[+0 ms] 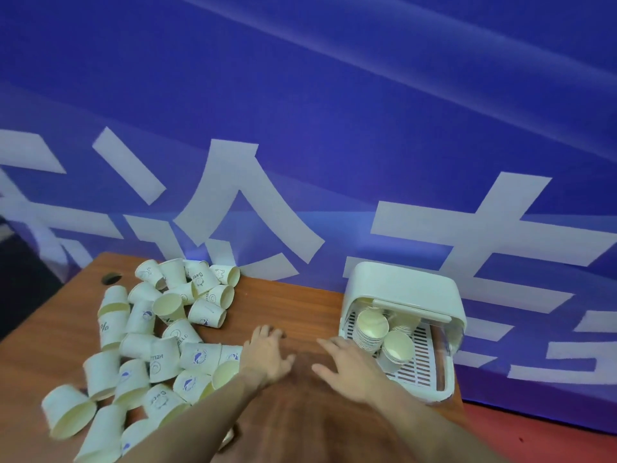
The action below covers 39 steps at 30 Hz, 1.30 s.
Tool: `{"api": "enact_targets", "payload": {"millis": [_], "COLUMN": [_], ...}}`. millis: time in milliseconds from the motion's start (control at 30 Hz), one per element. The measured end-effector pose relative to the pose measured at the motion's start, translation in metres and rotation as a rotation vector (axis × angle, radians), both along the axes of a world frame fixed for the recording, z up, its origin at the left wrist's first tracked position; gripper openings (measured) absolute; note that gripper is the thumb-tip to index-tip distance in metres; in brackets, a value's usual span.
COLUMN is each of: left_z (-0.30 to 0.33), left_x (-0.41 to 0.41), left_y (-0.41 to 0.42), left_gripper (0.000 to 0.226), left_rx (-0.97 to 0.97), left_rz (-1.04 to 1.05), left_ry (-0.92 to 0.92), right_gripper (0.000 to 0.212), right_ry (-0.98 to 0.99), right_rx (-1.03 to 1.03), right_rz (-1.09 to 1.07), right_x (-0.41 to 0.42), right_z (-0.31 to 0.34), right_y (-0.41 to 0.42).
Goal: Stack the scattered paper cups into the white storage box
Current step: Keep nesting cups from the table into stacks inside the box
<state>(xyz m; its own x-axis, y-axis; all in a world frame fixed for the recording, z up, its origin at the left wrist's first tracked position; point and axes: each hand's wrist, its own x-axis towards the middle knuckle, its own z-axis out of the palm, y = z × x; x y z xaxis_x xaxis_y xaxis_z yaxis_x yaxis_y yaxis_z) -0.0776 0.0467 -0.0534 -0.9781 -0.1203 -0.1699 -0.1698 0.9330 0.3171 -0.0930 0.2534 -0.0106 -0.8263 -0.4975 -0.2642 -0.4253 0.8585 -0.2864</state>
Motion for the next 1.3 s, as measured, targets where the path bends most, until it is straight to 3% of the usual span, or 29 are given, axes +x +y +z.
{"api": "enact_targets", "payload": {"millis": [500,933,1300], "left_z": [0.019,0.023,-0.012], "left_x": [0.038,0.015,-0.028], "left_y": [-0.154,-0.25,-0.276], "left_gripper": [0.064,0.052,0.038], "left_rx": [-0.024,-0.045,-0.142], "left_rz": [0.224,0.321,0.327], "left_ry": [-0.011,0.002,-0.007], "right_gripper": [0.065,0.062,0.039], "right_ry": [-0.083,-0.086,-0.154], "right_rx": [0.039,0.046,-0.107], "right_rz": [0.114,0.17,-0.003], "right_x": [-0.005,-0.048,-0.112], "right_z": [0.001,-0.007,-0.033], "right_y": [-0.135,-0.237,-0.295]}}
